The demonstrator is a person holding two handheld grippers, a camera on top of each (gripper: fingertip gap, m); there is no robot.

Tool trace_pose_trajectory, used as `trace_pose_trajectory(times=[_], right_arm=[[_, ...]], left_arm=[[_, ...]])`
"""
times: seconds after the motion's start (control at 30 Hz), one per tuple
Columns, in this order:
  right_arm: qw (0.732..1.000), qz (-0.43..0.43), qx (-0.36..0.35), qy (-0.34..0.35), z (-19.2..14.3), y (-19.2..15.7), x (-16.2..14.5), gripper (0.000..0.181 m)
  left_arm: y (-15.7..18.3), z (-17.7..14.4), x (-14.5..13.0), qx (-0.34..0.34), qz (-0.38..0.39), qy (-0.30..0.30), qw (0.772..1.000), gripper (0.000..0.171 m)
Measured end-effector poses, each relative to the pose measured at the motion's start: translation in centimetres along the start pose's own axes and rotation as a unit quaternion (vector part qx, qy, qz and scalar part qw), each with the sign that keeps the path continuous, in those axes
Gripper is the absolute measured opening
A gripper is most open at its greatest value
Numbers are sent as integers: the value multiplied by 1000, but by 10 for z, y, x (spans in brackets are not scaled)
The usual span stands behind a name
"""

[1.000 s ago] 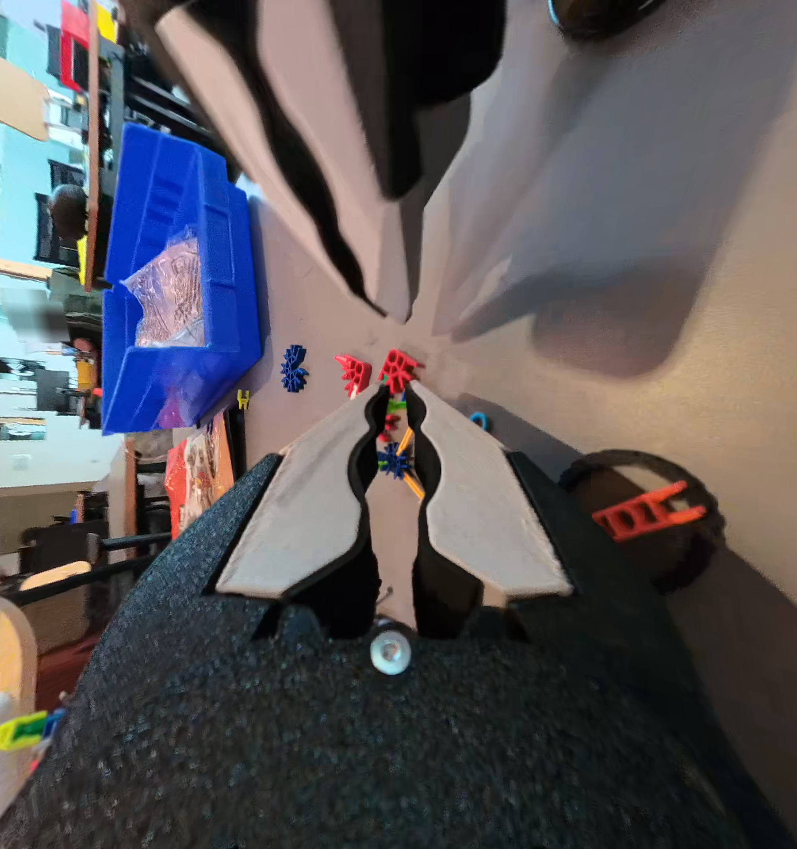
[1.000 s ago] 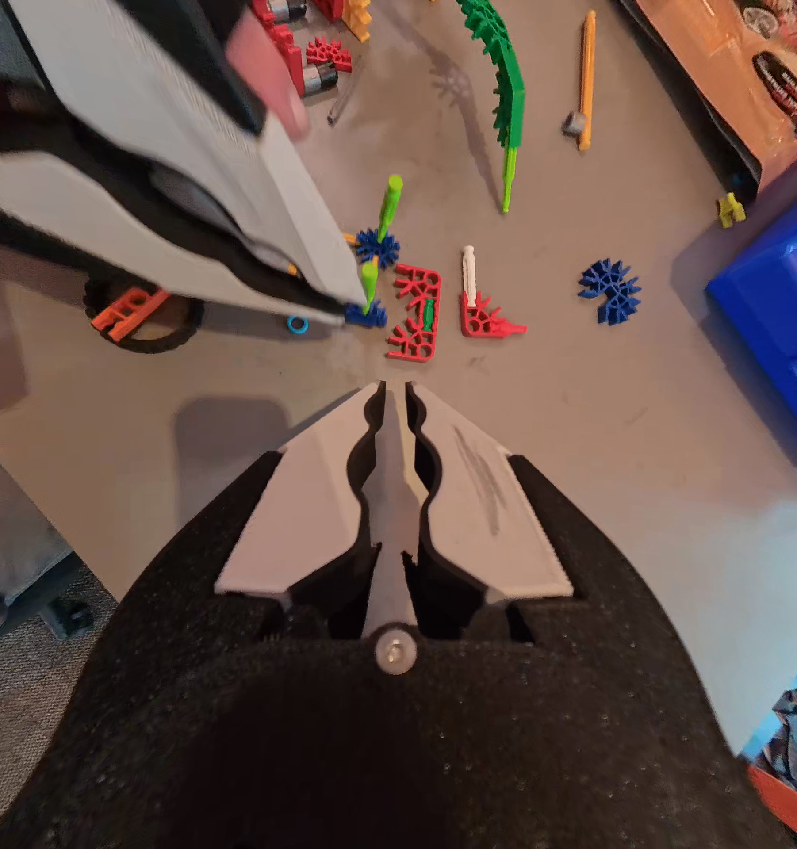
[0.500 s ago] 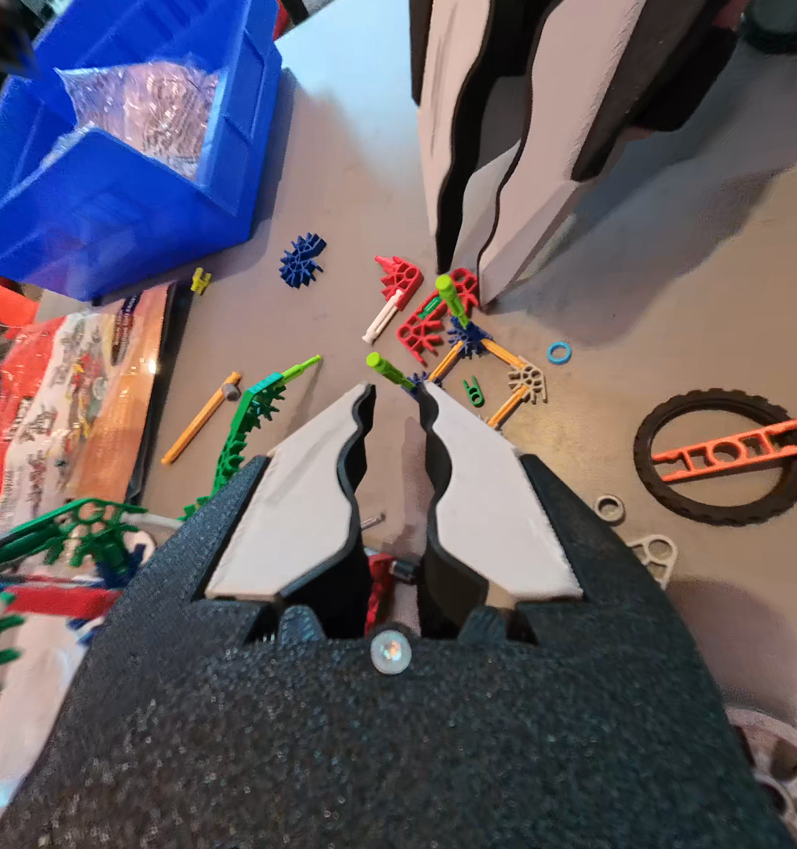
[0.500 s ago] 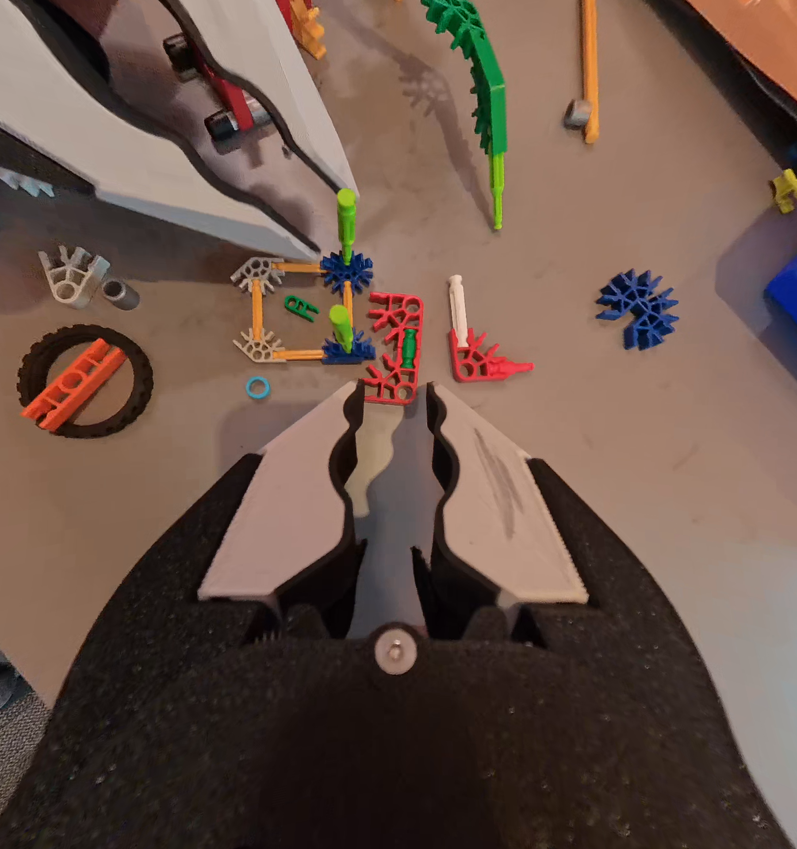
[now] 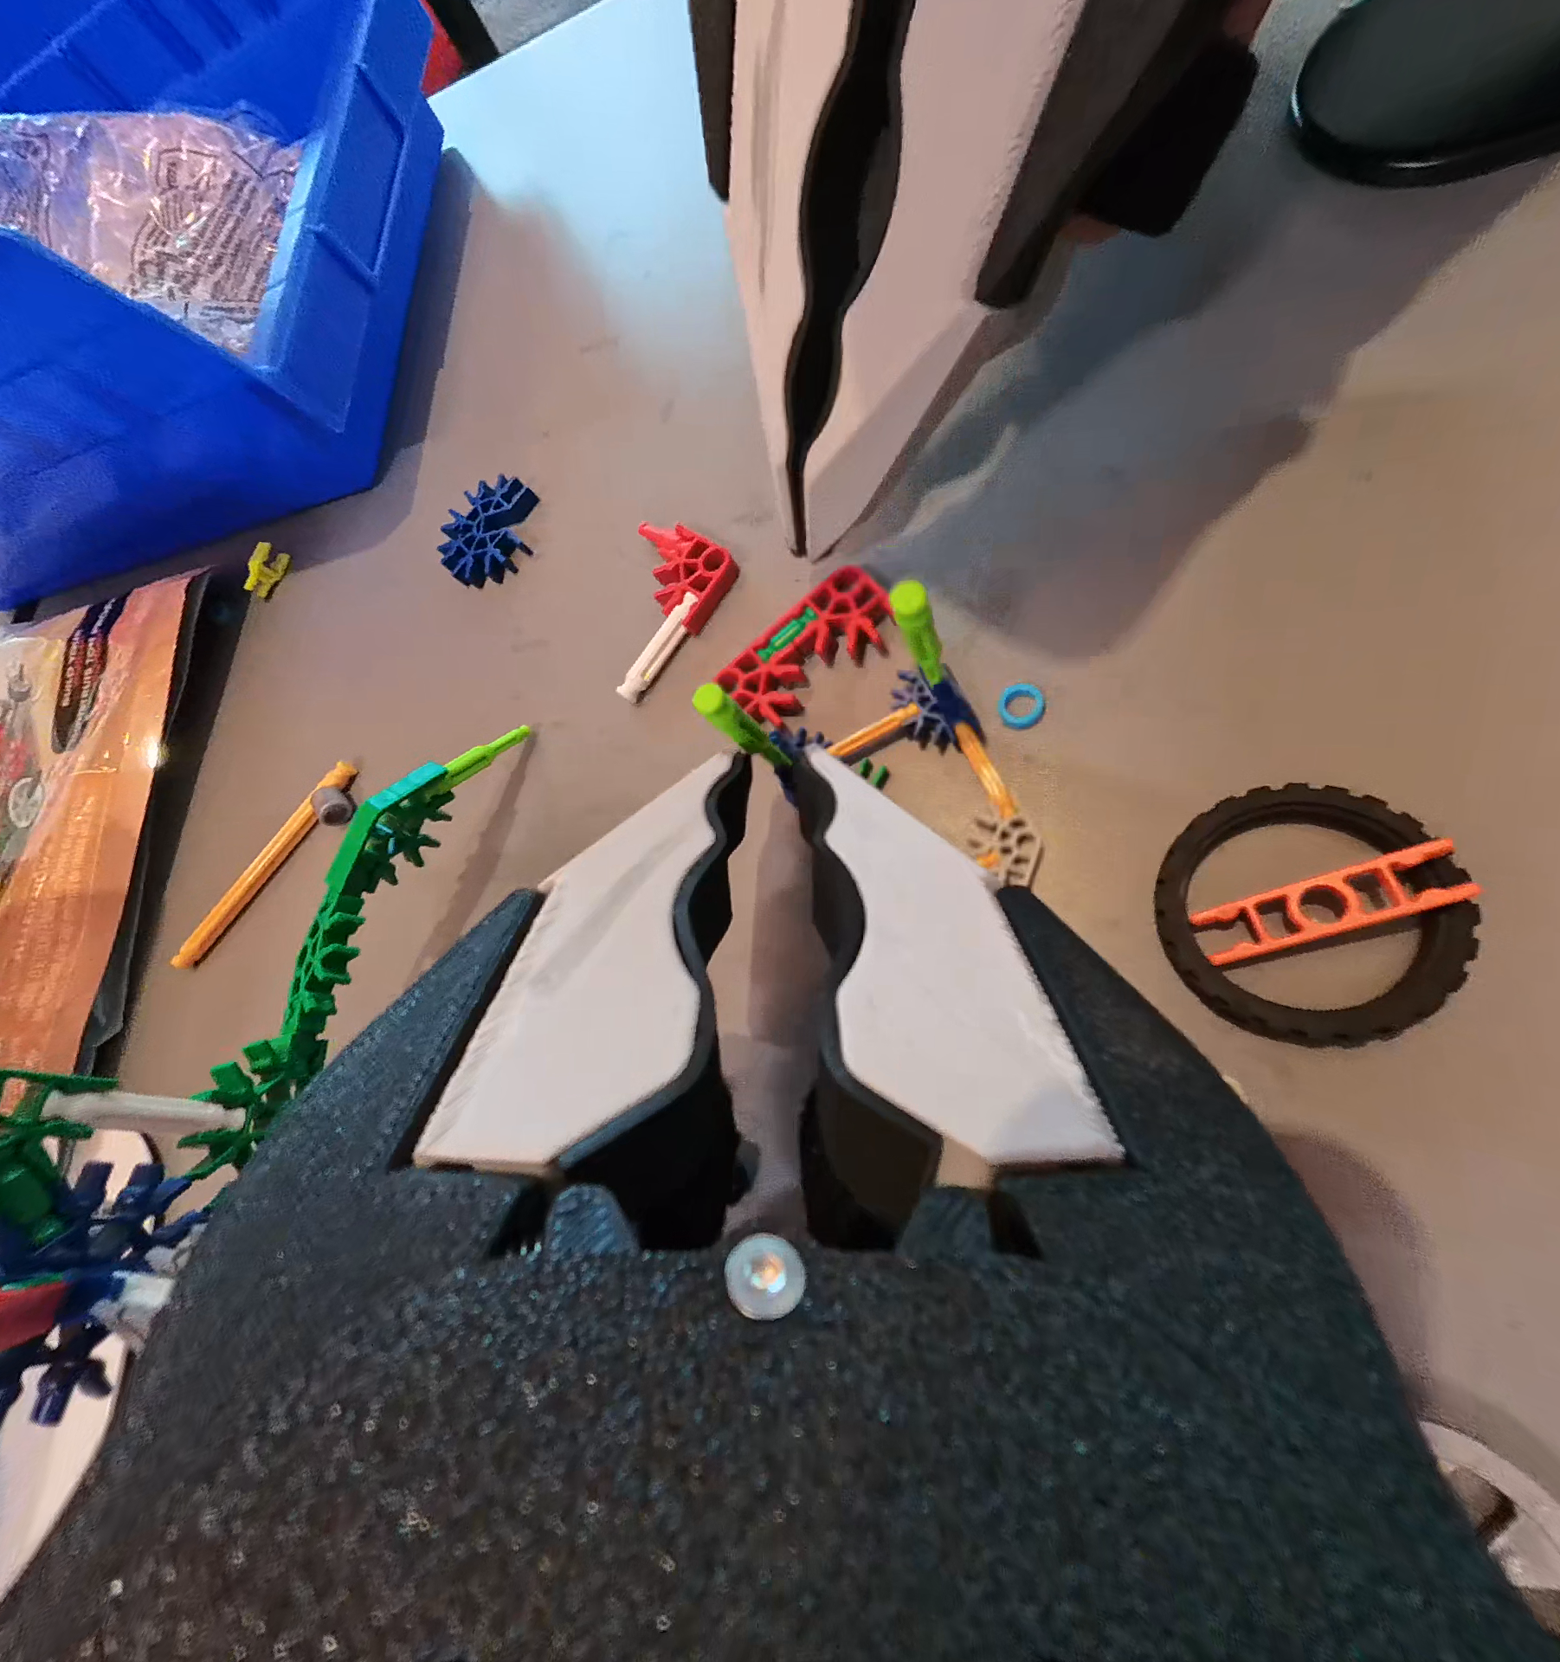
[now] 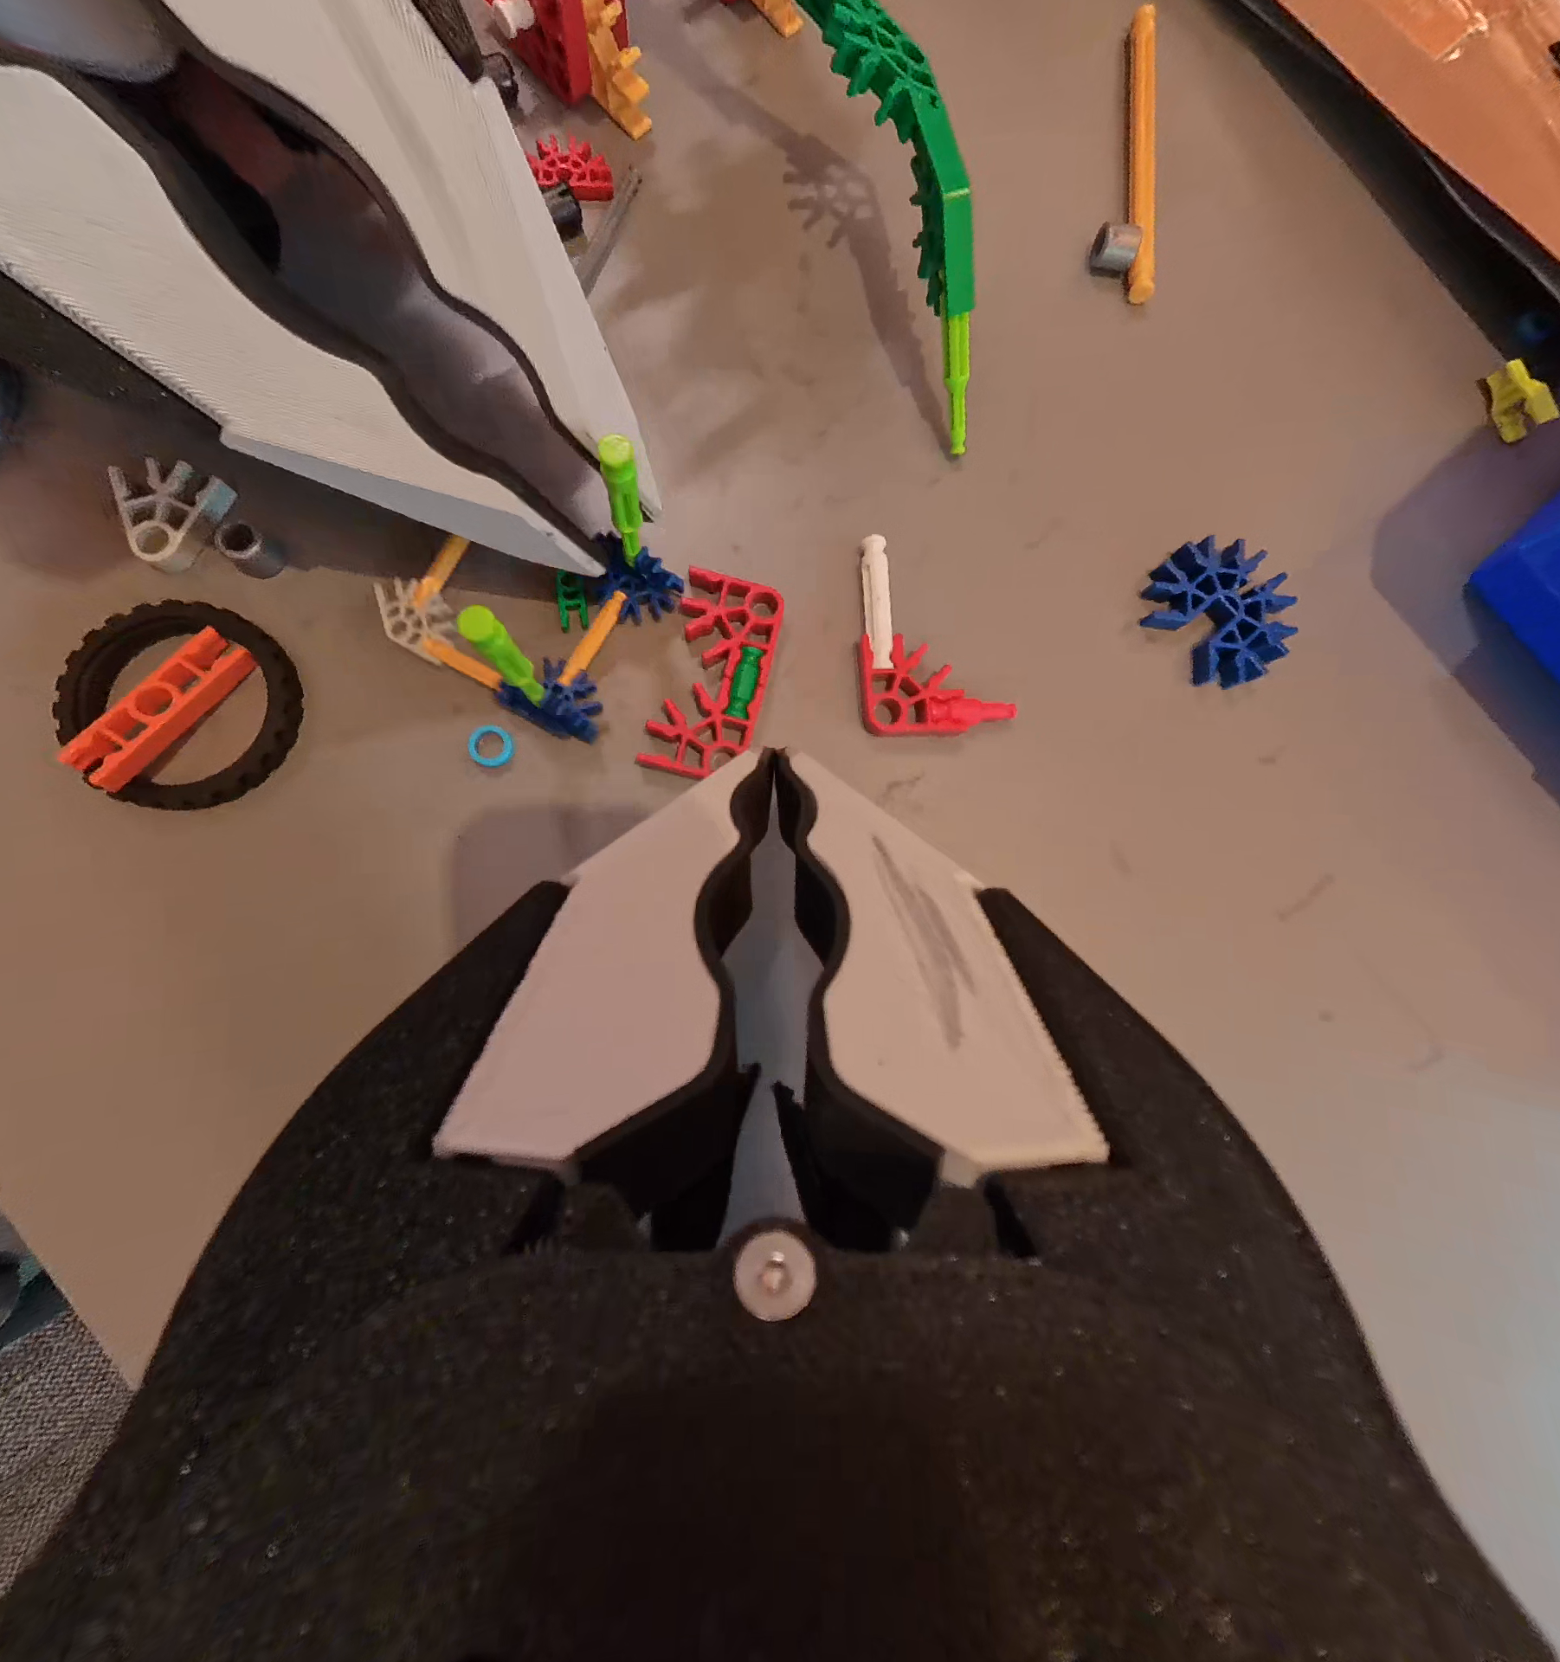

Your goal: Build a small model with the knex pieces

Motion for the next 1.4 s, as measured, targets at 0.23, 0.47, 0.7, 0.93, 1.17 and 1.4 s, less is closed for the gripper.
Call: trace_pose_trajectory(times=[0.23,0.47,0.7,0.93,1.17,1.4], right_arm=[[1000,22,3,-3,1,-8,3,24],[999,32,-8,-6,16,-10,12,19],[999,37,-9,12,8,-6,15,0],[999,40,-17,-26,6,-9,4,26],[997,73,-15,-29,13,-11,10,16],[996,56,-13,-65,2,-5,6,18]], left_arm=[[-3,-2,2,-9,-3,10,1000,7],[-2,0,1,-4,3,6,1000,5],[-1,-2,1,-7,3,17,1000,6],[-3,-5,2,-26,-9,29,999,12],[-1,2,3,-31,8,24,999,10],[4,3,1,-32,18,12,999,2]])
Point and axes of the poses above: each gripper's, where its closed fingertips meet, z out along the fingers, x out of its top, y = z × x across the jaws, the point moved 3 cm from there along -z, back along the fingers, and after that the axes turned 6 degrees about -z, right-handed, at the moved point
